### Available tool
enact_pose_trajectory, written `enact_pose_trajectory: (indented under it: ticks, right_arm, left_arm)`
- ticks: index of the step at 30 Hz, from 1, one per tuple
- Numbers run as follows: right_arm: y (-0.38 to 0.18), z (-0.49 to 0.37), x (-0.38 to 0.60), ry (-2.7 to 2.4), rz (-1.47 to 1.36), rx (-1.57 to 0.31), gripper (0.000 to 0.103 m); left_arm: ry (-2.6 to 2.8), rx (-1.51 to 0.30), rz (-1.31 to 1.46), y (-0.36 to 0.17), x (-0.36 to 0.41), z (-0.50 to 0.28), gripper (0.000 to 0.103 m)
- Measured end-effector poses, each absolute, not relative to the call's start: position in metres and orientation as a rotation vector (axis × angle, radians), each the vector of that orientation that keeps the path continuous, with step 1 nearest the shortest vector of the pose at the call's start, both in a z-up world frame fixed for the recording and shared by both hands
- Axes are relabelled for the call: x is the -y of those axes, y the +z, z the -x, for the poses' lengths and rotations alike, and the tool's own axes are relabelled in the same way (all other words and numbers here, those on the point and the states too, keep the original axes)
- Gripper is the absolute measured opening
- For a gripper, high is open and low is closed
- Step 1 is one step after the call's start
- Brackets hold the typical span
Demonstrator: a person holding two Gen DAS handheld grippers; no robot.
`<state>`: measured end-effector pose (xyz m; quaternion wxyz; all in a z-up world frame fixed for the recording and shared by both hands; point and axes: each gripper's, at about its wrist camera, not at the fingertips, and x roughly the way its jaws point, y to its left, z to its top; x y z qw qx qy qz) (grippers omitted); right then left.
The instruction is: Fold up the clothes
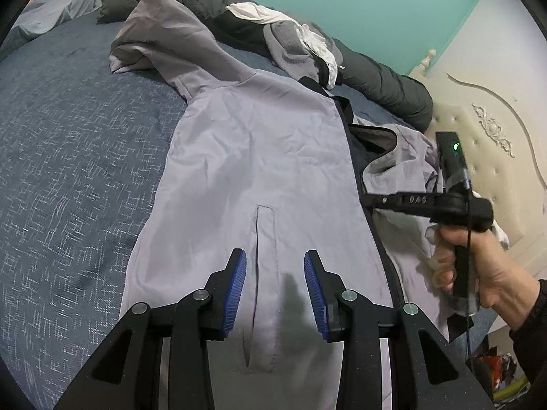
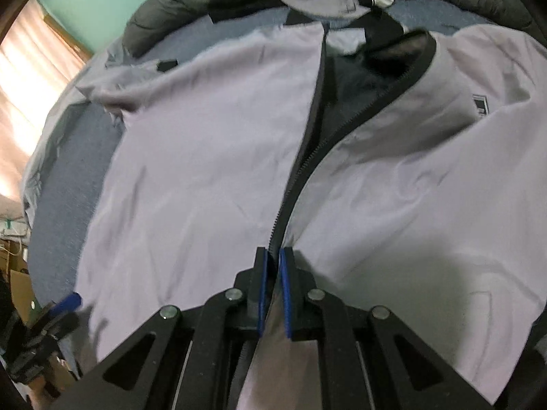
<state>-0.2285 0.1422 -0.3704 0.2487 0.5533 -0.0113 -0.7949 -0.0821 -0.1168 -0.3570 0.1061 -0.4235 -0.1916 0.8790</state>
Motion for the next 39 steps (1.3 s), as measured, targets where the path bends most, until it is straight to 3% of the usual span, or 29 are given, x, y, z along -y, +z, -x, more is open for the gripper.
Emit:
enact_pose_trajectory:
  ticks: [4,6,7,8,14,21,34,39]
  right_arm:
    - [-0.36,0.222,-0.148,-2.15,-1.479,0.03,0.014]
    - [-0.344,0.219,-0.154,-2.165,-1.449,0.034,0.023]
    - [-0.333,0.216,-0.162,-2.179,-1.431,0.034,0.033]
    - [-0.323,0.213,-0.17,-2.185,-1.409,0.043,0.035]
    - [-0.274,0.175,-0.24,-2.228,-1.324,0.045,0.035]
    - [-0.299,0.137,-0.317,-2.258,-1.486,0.061,0.035]
    - [-0.363,0.072,-0.255,-2.044,-1.636,-0.216,0.035]
    - [-0.349,0.075,-0.275,-2.084,-1.626,-0.066,0.035]
  left_arm:
    - [2.592,0.566,1.25,-0.355,0.118,0.083,0.04]
    - [2.595,0.565,1.25,-0.353,0.119,0.084,0.04]
    - [2.6,0.564,1.247,-0.351,0.12,0.084,0.04]
    - [2.605,0.564,1.242,-0.347,0.121,0.083,0.04]
    - [2.634,0.52,1.224,-0.322,0.127,0.081,0.041]
    - [2.652,0.445,1.215,-0.291,0.13,0.072,0.043]
    - [2.656,0.339,1.226,-0.26,0.117,0.038,0.043]
    - [2.65,0.342,1.258,-0.258,0.131,0.032,0.045]
